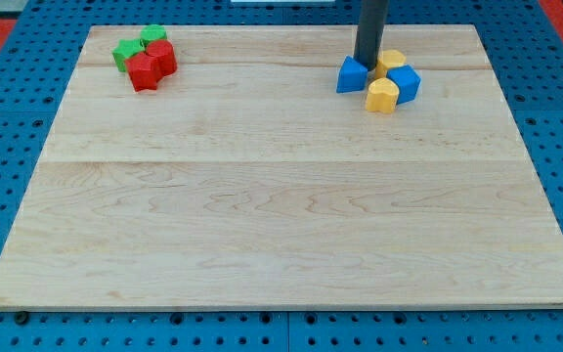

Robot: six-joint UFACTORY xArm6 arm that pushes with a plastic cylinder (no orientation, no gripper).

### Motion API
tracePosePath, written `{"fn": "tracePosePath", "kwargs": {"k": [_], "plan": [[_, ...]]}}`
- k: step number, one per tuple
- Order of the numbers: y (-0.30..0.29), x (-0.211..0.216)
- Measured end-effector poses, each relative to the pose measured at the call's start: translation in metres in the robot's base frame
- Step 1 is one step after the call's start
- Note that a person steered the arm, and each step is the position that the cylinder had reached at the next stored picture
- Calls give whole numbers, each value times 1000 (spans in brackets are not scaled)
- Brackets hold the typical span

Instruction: Separate the yellow heart from the blue cube

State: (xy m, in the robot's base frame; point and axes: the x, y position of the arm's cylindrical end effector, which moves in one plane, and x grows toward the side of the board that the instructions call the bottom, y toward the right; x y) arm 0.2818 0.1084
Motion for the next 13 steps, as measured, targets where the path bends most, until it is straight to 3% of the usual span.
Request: {"fn": "tracePosePath", "kwargs": {"k": [2,3,4,7,8,9,13], "plan": [[-33,-43],[1,-58],[38,-59],[25,-37],[69,-41],[78,-30],[15,74]]}}
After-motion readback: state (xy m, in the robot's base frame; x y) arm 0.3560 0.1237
